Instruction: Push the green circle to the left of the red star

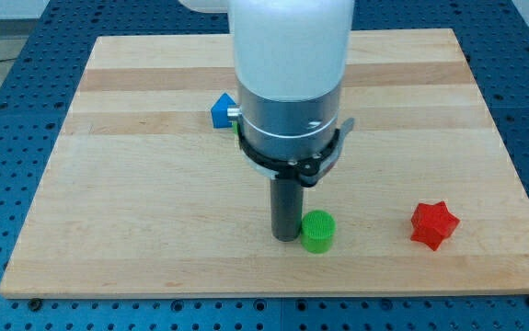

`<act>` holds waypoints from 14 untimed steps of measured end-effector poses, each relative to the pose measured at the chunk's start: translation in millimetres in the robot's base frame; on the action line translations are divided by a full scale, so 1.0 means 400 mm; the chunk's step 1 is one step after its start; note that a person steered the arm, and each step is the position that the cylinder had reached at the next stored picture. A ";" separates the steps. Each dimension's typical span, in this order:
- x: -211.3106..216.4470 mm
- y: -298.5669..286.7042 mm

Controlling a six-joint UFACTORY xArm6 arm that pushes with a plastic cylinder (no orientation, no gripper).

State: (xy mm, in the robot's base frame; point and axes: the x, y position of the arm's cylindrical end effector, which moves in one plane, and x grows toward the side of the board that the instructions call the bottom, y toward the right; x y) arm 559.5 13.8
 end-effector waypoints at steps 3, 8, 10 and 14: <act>0.091 0.009; 0.034 0.101; 0.003 0.094; -0.034 0.136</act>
State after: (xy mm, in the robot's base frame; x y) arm 545.9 68.2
